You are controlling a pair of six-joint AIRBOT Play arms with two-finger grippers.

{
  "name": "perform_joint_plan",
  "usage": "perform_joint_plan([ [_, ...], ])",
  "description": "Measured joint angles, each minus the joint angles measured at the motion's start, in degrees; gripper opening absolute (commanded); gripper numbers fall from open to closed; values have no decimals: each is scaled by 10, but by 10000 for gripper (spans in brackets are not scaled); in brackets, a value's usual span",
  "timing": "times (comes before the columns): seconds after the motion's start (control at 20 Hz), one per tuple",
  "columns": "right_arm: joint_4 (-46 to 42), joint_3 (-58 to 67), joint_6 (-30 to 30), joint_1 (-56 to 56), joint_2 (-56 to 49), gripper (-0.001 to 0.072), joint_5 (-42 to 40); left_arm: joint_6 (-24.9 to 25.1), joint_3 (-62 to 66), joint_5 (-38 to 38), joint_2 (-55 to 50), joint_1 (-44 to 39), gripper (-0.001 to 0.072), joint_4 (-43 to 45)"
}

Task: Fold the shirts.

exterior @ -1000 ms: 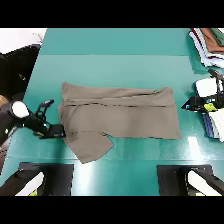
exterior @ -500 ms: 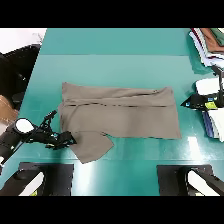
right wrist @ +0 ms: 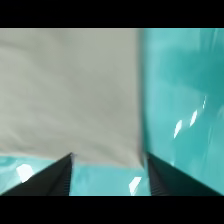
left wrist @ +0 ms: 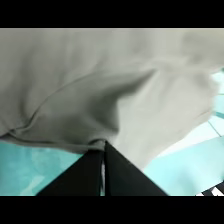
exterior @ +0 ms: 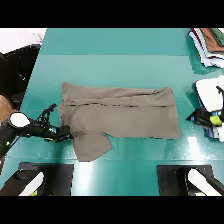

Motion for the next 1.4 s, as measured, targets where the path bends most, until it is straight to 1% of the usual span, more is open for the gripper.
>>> perform_joint_plan([
  [0.2, 12, -88, -1, -62, -31, 517, -14, 6, 23, 1, 0, 0, 23, 2],
  [0.25, 25, -103, -1, -65, -43, 493, -22, 7, 26, 1, 0, 0, 24, 2],
  [0.3, 36, -113, 0, -63, -55, 427, -27, 8, 27, 2, 0, 0, 24, 3],
  [0.35, 48, -121, 0, -55, -66, 403, -30, 8, 29, 2, 0, 0, 24, 3],
  [0.4, 60, -126, 0, -44, -76, 352, -33, 8, 30, 3, 0, 0, 24, 6],
  [0.45, 63, -129, 0, -32, -82, 228, -40, 9, 30, 3, 0, 0, 24, 11],
  [0.5, 65, -132, 0, -18, -87, 123, -57, 9, 31, 2, 0, 0, 23, 17],
  [0.55, 69, -135, 0, -5, -90, 42, -70, 9, 31, -3, 0, 0, 23, 27],
  [0.6, 68, -136, -1, 6, -87, 19, -80, 9, 32, -15, 0, 0, 22, 38],
  [0.75, 53, -140, -1, 29, -49, 18, -103, 9, 32, -64, 3, 0, 21, 74],
  [0.8, 33, -141, -2, 31, -28, 17, -108, 9, 33, -79, 9, 0, 22, 80],
  [0.85, 9, -141, -2, 31, -3, 17, -100, 9, 34, -97, 22, 0, 22, 84],
  [0.9, -5, -141, -2, 30, 23, 17, -74, 7, 36, -112, 37, 0, 22, 85],
  [1.1, -41, -134, 11, 31, 128, 16, -9, -17, 76, -172, 92, 0, 22, 94],
  [1.25, -47, -94, 25, 62, 149, 16, -3, -24, 128, -155, 91, 0, 22, 103],
  [1.4, -48, -26, 43, 107, 104, 16, -33, -15, 177, -97, 41, 0, 24, 116],
])
